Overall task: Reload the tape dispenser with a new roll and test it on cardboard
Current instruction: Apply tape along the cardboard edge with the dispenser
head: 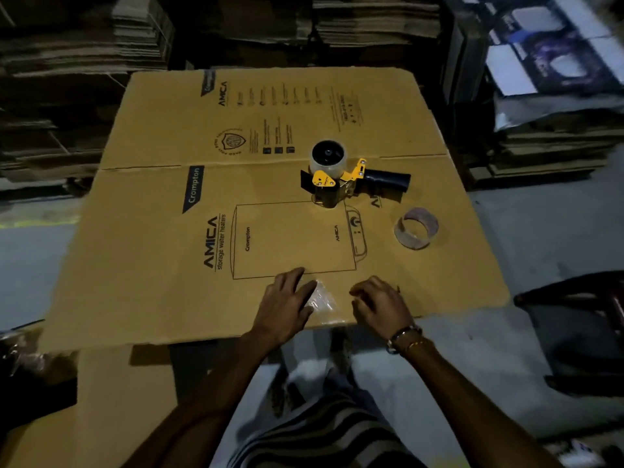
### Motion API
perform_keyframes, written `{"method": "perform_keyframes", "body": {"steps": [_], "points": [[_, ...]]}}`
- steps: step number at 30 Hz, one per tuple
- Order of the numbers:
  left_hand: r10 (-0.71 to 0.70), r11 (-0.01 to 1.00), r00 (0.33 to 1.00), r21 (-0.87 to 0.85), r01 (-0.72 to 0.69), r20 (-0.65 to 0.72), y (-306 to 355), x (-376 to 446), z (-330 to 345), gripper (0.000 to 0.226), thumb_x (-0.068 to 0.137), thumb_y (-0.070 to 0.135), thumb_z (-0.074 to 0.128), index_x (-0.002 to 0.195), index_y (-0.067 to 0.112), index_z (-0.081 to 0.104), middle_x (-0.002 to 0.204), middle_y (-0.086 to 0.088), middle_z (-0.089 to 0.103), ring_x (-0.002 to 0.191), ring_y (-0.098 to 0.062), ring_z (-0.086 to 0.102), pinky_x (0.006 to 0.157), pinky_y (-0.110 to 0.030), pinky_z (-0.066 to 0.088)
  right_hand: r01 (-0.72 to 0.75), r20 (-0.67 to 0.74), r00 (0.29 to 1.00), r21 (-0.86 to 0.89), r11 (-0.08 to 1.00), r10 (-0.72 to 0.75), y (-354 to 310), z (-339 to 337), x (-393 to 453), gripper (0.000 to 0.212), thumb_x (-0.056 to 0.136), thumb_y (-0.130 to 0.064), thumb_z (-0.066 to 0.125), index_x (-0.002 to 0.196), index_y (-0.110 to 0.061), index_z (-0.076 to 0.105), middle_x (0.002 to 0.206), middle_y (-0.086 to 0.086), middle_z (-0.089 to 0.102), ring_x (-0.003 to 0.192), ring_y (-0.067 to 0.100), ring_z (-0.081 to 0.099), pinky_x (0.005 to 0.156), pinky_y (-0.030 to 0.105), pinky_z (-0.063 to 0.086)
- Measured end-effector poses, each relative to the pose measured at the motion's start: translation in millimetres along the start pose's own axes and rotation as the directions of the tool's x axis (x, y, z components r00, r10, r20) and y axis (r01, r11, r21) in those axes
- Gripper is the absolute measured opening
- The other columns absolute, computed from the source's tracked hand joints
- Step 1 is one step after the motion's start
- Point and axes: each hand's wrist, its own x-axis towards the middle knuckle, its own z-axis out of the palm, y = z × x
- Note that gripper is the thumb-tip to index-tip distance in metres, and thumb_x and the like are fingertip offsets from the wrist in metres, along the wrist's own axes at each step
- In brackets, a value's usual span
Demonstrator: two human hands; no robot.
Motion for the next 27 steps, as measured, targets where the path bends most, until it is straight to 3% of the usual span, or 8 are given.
{"method": "perform_keyframes", "body": {"steps": [6, 9, 11, 18, 27], "points": [[0.094, 0.995, 0.995, 0.024, -0.095, 0.044, -6, -8, 0, 0.062, 0.088, 0.039, 0.062, 0.145, 0.020, 0.043, 0.159, -0.013, 0.026, 0.139, -0.035, 0.029, 0.105, -0.050, 0.041, -0.075, 0.022, 0.997, -0.061, 0.995, 0.077, -5, 18, -40, 0.034, 0.085, -0.005, 0.065, 0.118, -0.015, 0.063, 0.113, 0.005, 0.057, 0.106, 0.025, 0.051, 0.084, 0.032, 0.044], [0.126, 0.991, 0.989, 0.028, -0.129, 0.078, -10, -8, 1, 0.069, 0.088, 0.045, 0.062, 0.147, 0.020, 0.039, 0.161, -0.014, 0.020, 0.144, -0.036, 0.023, 0.111, -0.049, 0.037, 0.009, 0.092, 0.996, -0.261, 0.965, 0.016, -10, 21, -47, 0.053, 0.076, -0.005, 0.072, 0.124, -0.017, 0.054, 0.120, 0.004, 0.051, 0.105, 0.025, 0.047, 0.077, 0.031, 0.040], [0.124, 0.992, 0.987, 0.020, -0.127, 0.106, -11, -9, 3, 0.072, 0.088, 0.046, 0.062, 0.150, 0.020, 0.035, 0.163, -0.014, 0.014, 0.147, -0.037, 0.017, 0.114, -0.049, 0.031, 0.023, 0.082, 0.997, -0.365, 0.931, 0.007, -14, 25, -49, 0.058, 0.066, -0.005, 0.079, 0.118, -0.017, 0.055, 0.115, 0.005, 0.054, 0.097, 0.025, 0.051, 0.072, 0.028, 0.035], [0.117, 0.992, 0.975, 0.021, -0.124, 0.191, -16, -6, 1, 0.078, 0.090, 0.046, 0.061, 0.155, 0.023, 0.023, 0.166, -0.009, 0.000, 0.151, -0.031, 0.005, 0.118, -0.044, 0.023, 0.031, -0.009, 0.999, -0.508, 0.861, -0.042, -20, 36, -33, 0.037, 0.070, -0.016, 0.079, 0.094, -0.018, 0.050, 0.092, 0.005, 0.055, 0.077, 0.024, 0.052, 0.062, 0.033, 0.040], [0.118, 0.992, 0.978, 0.023, -0.124, 0.174, -17, -6, 2, 0.077, 0.089, 0.049, 0.061, 0.154, 0.025, 0.025, 0.166, -0.008, 0.003, 0.150, -0.032, 0.009, 0.118, -0.045, 0.025, 0.057, 0.016, 0.998, -0.463, 0.884, -0.056, -9, 37, -36, 0.044, 0.071, -0.023, 0.083, 0.099, -0.020, 0.050, 0.098, 0.003, 0.054, 0.082, 0.021, 0.050, 0.065, 0.028, 0.037]]}}
